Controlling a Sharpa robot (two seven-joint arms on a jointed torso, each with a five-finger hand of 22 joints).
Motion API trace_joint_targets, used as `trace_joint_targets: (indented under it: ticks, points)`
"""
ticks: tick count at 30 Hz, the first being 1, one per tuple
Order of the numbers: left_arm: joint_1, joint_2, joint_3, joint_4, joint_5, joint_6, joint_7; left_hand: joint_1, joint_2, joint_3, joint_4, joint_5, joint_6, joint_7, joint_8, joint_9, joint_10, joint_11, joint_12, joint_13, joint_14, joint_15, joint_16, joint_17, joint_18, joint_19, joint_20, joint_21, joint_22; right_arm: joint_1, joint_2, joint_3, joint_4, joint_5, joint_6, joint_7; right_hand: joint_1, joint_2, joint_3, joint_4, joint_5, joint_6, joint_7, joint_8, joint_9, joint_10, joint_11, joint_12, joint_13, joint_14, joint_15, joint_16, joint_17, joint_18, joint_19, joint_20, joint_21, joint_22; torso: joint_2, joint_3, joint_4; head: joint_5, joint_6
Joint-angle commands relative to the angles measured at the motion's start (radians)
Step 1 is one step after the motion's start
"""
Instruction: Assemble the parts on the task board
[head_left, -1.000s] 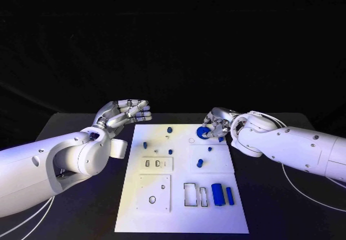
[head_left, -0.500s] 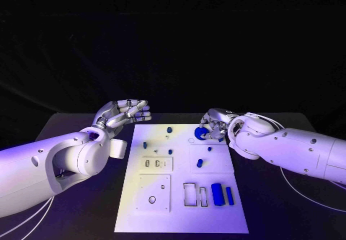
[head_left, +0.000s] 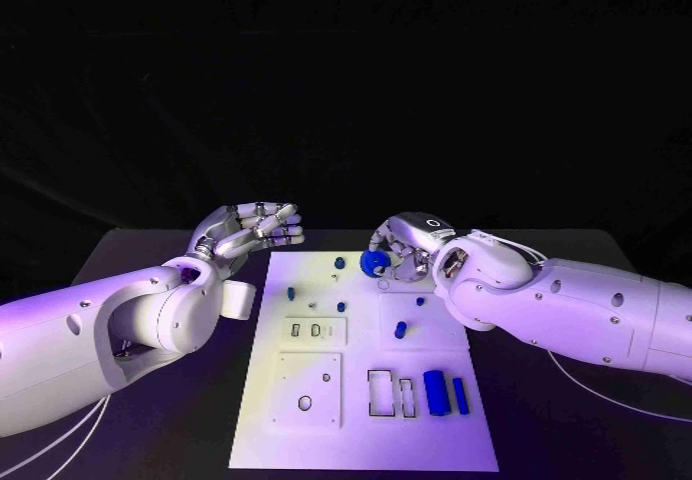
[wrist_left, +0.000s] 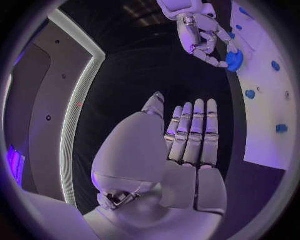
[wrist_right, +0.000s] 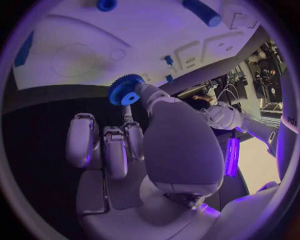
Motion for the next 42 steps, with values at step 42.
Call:
trace_joint_targets:
  ticks: [42]
  points:
    - [0.002, 0.007, 0.001, 0.005, 0.002, 0.012, 0.003, 0.008, -0.002, -0.005, -0.003, -0.009, -0.007, 0.004, -0.007, 0.002, -0.011, 0.002, -0.004, 0.001, -0.006, 0.003, -0.006, 0.003, 0.009, 0.002, 0.009, -0.008, -0.003, -0.062, 0.23, -0.012, -0.19, -0.13, -0.026, -0.023, -0.022, -0.012, 0.025, -0.001, -0.011, 0.013, -0.012, -0.002, 0.002, 0.003, 0.004, 0.002, 0.069, 0.104, -0.005, 0.006, 0.263, -0.019, 0.007, -0.002, 0.001, 0.0, 0.004, 0.0007, 0.0041, 0.011, -0.008]
